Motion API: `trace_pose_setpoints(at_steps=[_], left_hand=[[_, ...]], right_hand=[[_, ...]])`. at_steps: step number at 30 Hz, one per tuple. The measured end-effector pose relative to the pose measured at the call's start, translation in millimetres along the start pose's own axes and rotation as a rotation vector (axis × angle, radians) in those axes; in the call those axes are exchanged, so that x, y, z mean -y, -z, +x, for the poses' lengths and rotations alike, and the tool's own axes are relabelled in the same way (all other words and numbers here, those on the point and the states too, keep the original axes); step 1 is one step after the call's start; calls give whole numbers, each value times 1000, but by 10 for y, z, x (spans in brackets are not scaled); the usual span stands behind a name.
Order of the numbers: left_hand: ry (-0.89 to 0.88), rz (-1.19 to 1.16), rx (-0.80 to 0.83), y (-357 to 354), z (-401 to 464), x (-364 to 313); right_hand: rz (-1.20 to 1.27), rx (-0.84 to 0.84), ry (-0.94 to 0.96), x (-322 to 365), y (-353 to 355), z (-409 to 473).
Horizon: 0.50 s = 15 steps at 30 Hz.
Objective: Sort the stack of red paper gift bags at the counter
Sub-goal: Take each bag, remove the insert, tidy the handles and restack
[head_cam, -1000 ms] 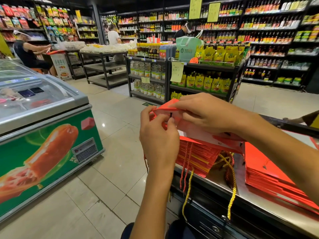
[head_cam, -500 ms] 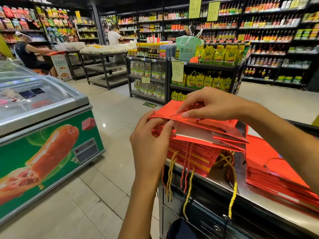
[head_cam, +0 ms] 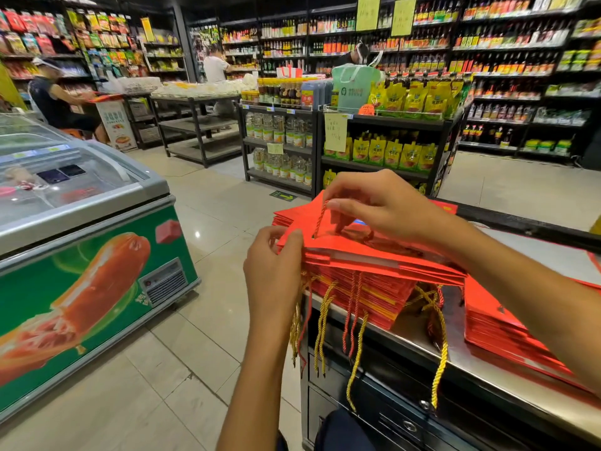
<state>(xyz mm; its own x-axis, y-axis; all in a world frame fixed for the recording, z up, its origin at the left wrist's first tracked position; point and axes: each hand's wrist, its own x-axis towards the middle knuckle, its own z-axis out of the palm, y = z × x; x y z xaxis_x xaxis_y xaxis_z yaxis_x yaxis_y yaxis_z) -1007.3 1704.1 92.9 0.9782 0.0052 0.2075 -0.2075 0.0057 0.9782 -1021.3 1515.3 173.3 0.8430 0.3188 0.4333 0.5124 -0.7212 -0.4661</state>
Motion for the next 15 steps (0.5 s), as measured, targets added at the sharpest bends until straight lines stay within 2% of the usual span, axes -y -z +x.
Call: trace_pose_setpoints(at_steps=[5, 8, 13, 15], left_hand=[[-52, -18, -17, -13, -4, 13], [3, -61, 16, -6, 25, 22], [271, -451, 14, 9, -90, -13], [306, -509, 74, 12, -184, -40]], right_hand=[[23, -74, -7, 2, -37, 38], [-24, -77, -49, -42, -45, 46], [-257, 101, -326, -250, 141, -63], [-399, 176, -397, -339, 194, -163]])
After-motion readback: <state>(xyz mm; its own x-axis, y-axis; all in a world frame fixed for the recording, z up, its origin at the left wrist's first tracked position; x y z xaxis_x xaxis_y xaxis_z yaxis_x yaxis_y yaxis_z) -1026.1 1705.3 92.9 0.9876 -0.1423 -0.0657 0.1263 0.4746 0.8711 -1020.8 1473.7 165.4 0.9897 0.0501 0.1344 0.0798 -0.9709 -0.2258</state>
